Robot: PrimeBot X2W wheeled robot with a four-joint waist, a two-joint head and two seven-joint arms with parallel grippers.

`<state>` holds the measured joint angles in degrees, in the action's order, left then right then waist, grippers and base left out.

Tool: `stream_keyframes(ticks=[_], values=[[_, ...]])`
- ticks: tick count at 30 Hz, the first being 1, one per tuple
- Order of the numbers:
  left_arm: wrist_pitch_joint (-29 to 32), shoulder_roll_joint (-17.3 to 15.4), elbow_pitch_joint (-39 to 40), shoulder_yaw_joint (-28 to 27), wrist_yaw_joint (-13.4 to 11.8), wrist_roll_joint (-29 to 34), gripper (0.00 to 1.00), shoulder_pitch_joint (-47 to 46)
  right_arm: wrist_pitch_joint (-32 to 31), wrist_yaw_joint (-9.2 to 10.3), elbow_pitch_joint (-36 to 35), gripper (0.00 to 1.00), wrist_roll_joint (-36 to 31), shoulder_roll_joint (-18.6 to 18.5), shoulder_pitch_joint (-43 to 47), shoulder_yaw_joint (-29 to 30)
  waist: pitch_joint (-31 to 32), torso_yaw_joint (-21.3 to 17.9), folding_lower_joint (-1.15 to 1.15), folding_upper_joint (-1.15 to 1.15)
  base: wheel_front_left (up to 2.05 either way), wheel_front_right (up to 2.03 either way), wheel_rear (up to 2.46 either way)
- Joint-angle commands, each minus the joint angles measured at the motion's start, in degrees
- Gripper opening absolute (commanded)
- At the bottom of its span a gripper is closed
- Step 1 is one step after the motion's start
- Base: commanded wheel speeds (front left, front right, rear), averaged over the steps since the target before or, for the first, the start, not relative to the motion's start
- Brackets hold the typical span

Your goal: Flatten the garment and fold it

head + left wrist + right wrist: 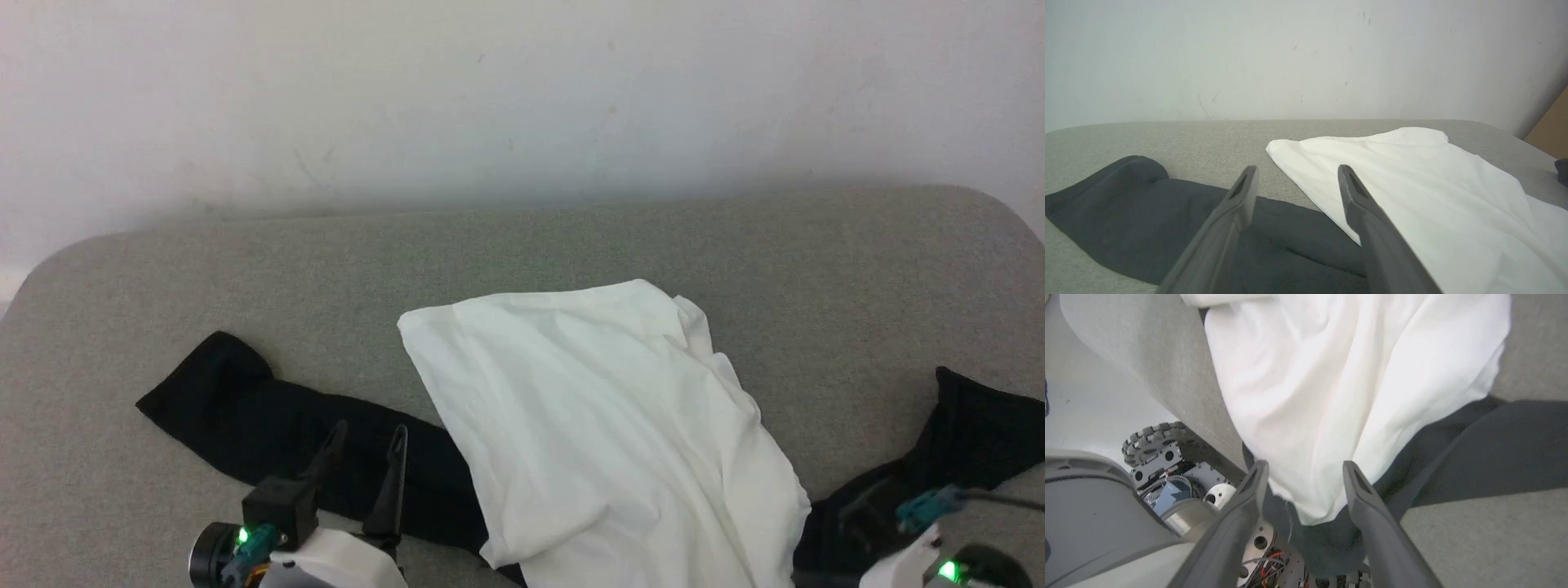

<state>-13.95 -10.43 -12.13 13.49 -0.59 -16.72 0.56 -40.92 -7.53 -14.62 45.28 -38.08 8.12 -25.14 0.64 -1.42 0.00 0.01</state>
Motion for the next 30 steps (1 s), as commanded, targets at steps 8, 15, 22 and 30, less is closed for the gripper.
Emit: stream_keyframes(ticks=[8, 15, 22, 30], values=[[13.7, -2.6, 0.1, 2.6, 5.1, -3.0, 1.0, -9.9, 13.7, 0.04, -1.9, 1.0, -6.4, 10.0, -6.1, 16.3, -5.2, -3.4, 0.0, -0.01, 0.0, 0.0, 0.0], [38.2, -7.4, -5.2, 5.0, 7.4, -9.3, 1.0, -22.3, 28.7, 0.04, -0.6, 1.0, -19.4, 20.6, -8.5, 22.3, -10.7, -8.3, 0.0, -0.01, 0.0, 0.0, 0.0], [56.4, -13.3, -12.8, 8.1, 7.9, -12.4, 1.0, -30.1, 37.5, 0.04, 0.9, 1.0, -24.0, 26.5, -9.8, 22.5, -14.3, -12.7, 0.0, -0.01, 0.0, 0.0, 0.0], [63.6, -15.2, -14.9, 10.4, 8.0, -17.4, 1.0, -32.8, 40.9, 0.04, 3.7, 1.0, -24.7, 28.1, -10.9, 21.2, -17.4, -15.0, 0.0, -0.01, 0.0, 0.0, 0.0]])
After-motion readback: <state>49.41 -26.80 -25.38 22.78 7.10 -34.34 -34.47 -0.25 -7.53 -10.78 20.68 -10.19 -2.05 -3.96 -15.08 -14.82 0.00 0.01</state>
